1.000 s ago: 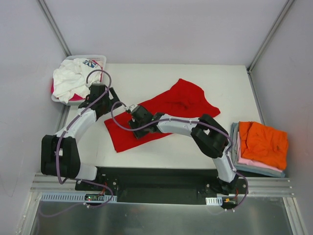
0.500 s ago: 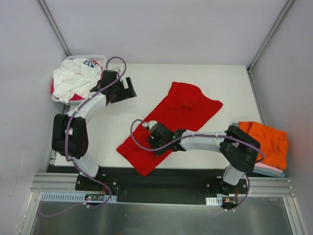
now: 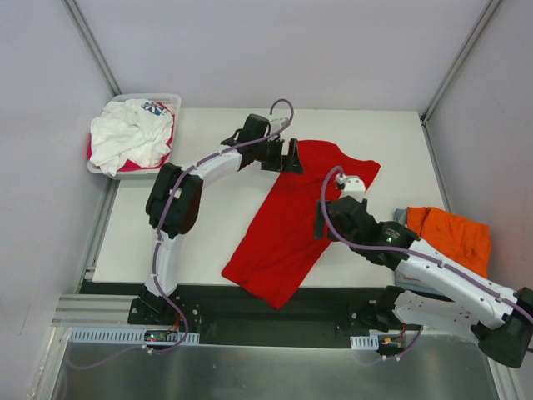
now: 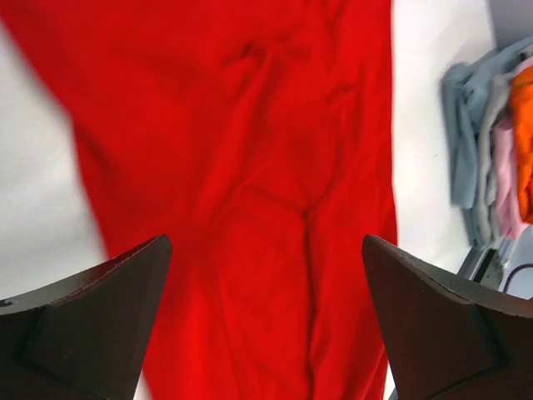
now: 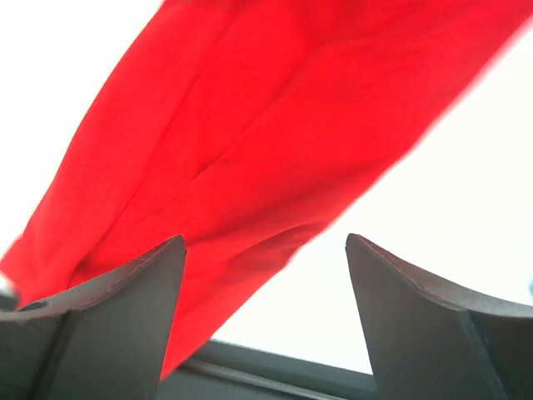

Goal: Fold and stack the t-shirts
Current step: Rotate the tshirt 90 degrees

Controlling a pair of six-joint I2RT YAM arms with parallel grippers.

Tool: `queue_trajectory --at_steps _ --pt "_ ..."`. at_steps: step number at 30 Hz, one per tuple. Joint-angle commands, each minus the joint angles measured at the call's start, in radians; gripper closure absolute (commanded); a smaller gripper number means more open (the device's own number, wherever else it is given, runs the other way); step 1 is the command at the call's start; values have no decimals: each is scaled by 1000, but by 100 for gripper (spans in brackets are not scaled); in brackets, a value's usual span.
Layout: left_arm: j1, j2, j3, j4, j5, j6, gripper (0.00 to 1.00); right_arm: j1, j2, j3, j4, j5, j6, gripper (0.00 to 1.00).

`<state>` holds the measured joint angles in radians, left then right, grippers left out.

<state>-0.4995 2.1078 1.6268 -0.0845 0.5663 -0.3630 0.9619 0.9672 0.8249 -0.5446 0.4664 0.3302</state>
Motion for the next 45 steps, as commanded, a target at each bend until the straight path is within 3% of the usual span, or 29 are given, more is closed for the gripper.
queue_trajectory --at_steps 1,5,10,14,17,24,30,33,36,45 --pt "-20 73 119 178 116 -82 1 -121 -51 -9 -103 61 59 18" --pt "-25 179 165 348 144 -183 1 -143 -50 -23 -104 35 70 19" --pt "-27 314 298 322 113 -260 2 -150 -45 -40 -103 29 102 20" --pt "-27 331 320 208 -5 -235 5 -157 -61 -43 -107 32 104 20" --pt "-27 324 350 89 -176 -165 5 -164 -62 -43 -109 32 98 20" --pt "-4 391 568 -347 -551 -70 4 -180 -30 -32 -106 35 83 20" --pt "110 397 570 -425 -672 -77 5 -180 -7 -33 -97 29 78 20" --pt "168 376 558 -426 -608 -65 7 -180 2 -35 -89 23 76 20" --pt "156 344 571 -419 -525 -8 8 -181 18 -30 -81 14 75 20" --pt "-2 271 532 -278 -252 39 6 -183 16 -26 -77 11 82 21"
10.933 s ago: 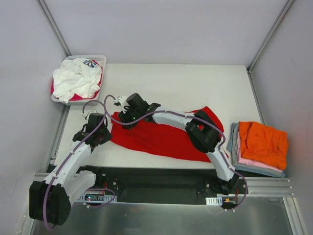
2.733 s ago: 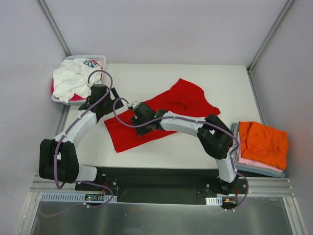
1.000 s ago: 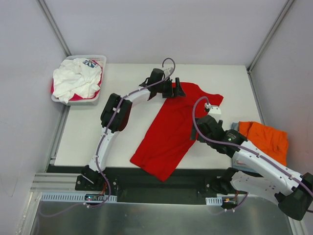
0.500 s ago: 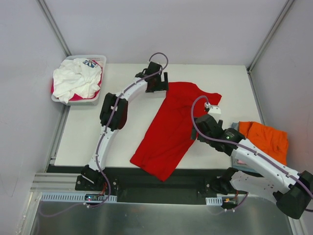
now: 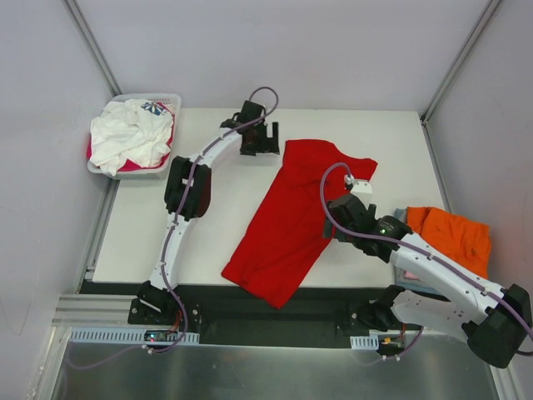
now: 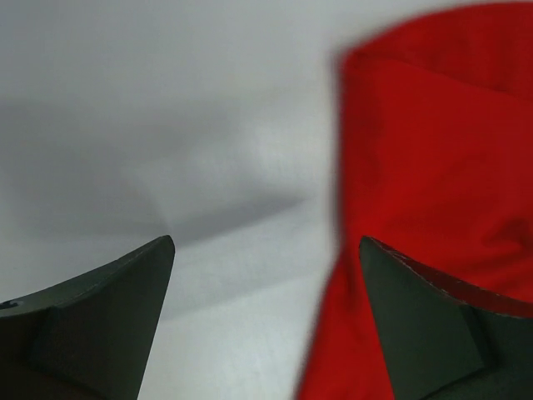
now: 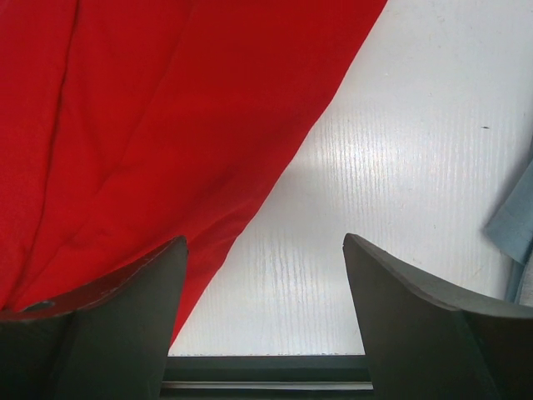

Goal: Fold and stack the t-shirts
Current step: Rotate the tshirt 90 degrees

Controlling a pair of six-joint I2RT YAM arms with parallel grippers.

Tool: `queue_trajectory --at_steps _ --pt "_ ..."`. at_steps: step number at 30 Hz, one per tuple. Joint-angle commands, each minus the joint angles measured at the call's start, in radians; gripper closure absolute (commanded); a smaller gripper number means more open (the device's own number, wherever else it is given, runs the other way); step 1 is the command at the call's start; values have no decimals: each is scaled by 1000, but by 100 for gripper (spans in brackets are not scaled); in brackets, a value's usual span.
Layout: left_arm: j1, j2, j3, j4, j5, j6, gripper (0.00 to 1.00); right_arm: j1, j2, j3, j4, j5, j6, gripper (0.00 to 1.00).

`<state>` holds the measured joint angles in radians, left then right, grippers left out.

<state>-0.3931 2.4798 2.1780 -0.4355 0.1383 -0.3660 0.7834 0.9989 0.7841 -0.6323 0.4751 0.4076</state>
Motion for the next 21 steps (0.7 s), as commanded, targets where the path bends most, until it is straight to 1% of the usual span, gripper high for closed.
queue_trajectory --at_steps 1,2,4,5,6,9,12,16,18,20,21 --pt "-118 -104 -33 99 188 32 6 -4 -17 14 5 3 2 21" --pt "-124 -113 -73 127 204 26 7 -4 -20 12 3 3 2 21" --pt "-147 -159 -151 260 230 -2 7 -4 -28 9 -1 2 2 21" --pt "-154 -169 -202 302 241 -5 7 -4 -29 6 -1 2 5 21" --pt "-159 -183 -216 325 230 -11 7 -4 -32 6 -3 2 4 21" --pt "-181 -171 -222 363 227 -16 6 -4 -37 4 -9 5 7 21" --pt "-188 -119 -182 366 270 -47 7 -4 -48 3 -13 8 8 21" --pt "-197 -94 -175 371 236 -62 9 -4 -55 0 -24 14 10 21" --pt "-207 -117 -196 376 132 -51 11 -4 -54 -2 -24 14 11 21" --pt "-219 -149 -243 382 -4 -38 12 -4 -49 0 -24 10 11 21" --pt "-222 -179 -256 380 -132 -33 12 -6 -49 -2 -24 10 11 21"
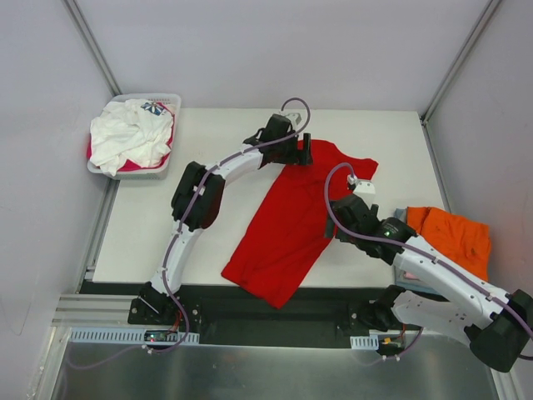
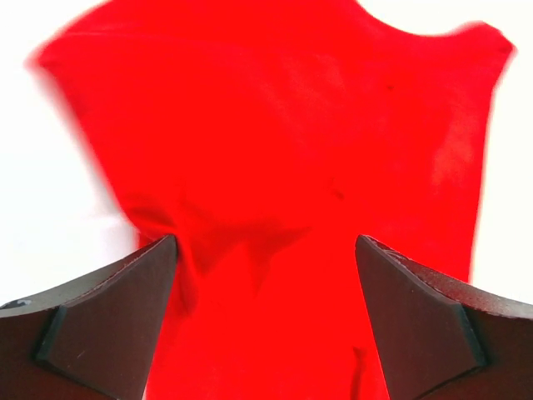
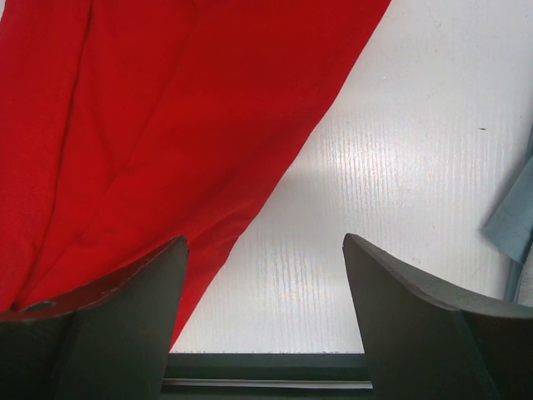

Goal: Fold and stack the t-shirts
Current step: Rotate the tshirt 90 degrees

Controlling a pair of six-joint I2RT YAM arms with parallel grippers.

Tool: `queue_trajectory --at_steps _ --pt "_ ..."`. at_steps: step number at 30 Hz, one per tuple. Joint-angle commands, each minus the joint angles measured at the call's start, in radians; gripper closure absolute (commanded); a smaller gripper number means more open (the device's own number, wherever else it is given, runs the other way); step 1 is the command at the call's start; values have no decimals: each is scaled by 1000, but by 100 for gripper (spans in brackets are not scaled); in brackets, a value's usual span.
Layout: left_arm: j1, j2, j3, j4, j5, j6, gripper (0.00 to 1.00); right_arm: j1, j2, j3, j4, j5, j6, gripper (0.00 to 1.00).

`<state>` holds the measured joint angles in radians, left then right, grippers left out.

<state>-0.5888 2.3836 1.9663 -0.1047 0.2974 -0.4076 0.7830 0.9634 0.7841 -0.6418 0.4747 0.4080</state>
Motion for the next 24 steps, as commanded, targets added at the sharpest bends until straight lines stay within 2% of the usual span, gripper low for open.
queue_trajectory --at_steps 1,3,6,12,17,20,24 --pt "-29 -96 -55 46 -364 9 12 -5 -12 -3 -13 10 14 21" --pt "-26 -135 -102 40 -504 -23 12 -4 -14 -3 -10 12 12 21" --pt "-28 -158 -122 39 -514 -11 12 -5 -14 -6 -7 10 14 21" --pt "-42 -159 -80 53 -272 23 14 -5 -8 -6 1 5 12 21" --pt "-54 -135 -57 129 -62 18 14 -5 -22 -17 1 5 18 21" --pt "-55 -75 0 137 26 -5 14 -5 -28 -22 -4 5 21 21" --pt "-54 20 66 140 54 -52 14 -5 -40 -23 -18 4 26 21"
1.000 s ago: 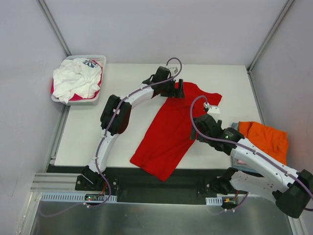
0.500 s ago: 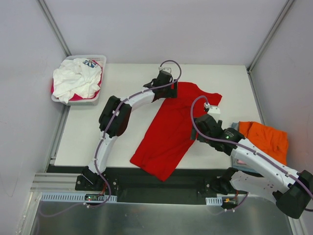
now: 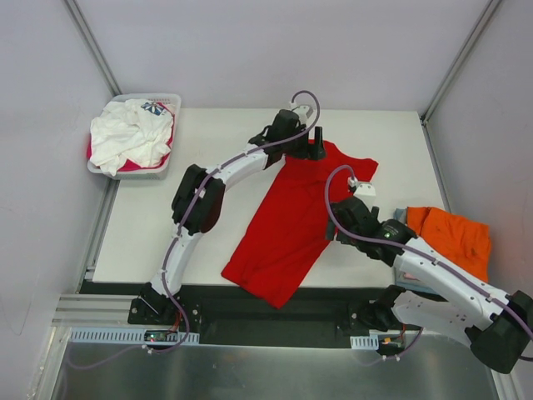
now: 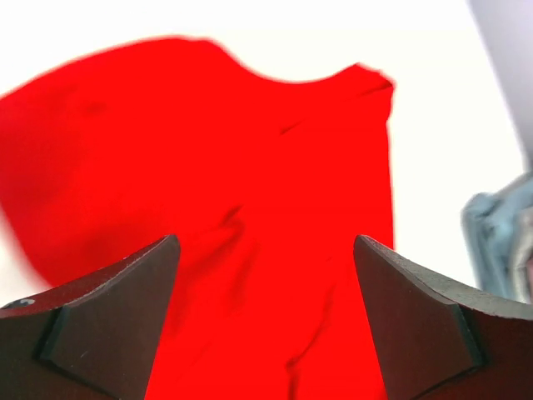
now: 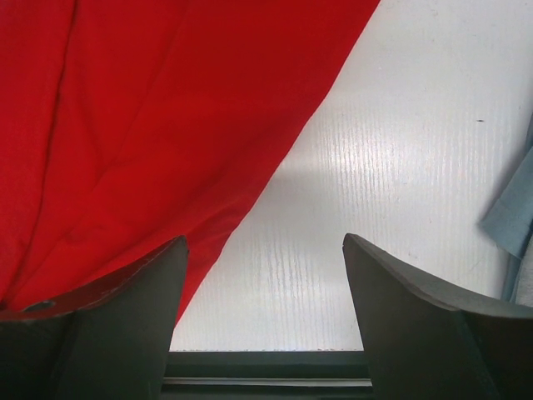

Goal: Fold and stack the t-shirts
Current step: Rotate the tshirt 90 degrees

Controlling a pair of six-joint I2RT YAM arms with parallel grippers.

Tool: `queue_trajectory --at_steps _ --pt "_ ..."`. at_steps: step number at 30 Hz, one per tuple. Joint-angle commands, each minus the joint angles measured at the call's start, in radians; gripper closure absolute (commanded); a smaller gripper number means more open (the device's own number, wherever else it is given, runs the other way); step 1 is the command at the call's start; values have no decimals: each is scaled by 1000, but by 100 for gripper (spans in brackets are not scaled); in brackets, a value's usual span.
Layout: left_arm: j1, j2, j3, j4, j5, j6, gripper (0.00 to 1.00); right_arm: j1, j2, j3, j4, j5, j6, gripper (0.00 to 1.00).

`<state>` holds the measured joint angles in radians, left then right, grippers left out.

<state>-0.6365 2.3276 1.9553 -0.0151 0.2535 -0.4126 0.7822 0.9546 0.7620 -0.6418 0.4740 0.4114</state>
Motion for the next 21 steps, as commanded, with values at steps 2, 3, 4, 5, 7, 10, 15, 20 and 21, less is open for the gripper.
queue_trajectory --at_steps 2,3,4,5,7,10,15,20,21 --pt "-2 119 106 50 101 -84 14 -4 -37 -3 -21 3 29 21" --pt "0 128 112 47 90 -94 14 -4 -43 -3 -27 5 32 21" --pt "1 137 120 47 86 -107 14 -4 -46 -3 -30 5 36 21" --pt "3 150 123 44 76 -112 14 -4 -50 -1 -35 6 38 21" --pt "6 157 129 24 40 -121 15 -4 -56 -3 -38 12 44 21" --pt "12 173 139 -40 -35 -132 15 -3 -63 3 -44 18 46 21" --pt "43 222 224 -239 -175 -166 17 -4 -66 13 -48 32 50 21" --pt "121 227 269 -364 -243 -187 18 -3 -59 25 -52 37 49 21" --pt "136 223 263 -367 -243 -189 18 -4 -56 28 -52 38 47 21"
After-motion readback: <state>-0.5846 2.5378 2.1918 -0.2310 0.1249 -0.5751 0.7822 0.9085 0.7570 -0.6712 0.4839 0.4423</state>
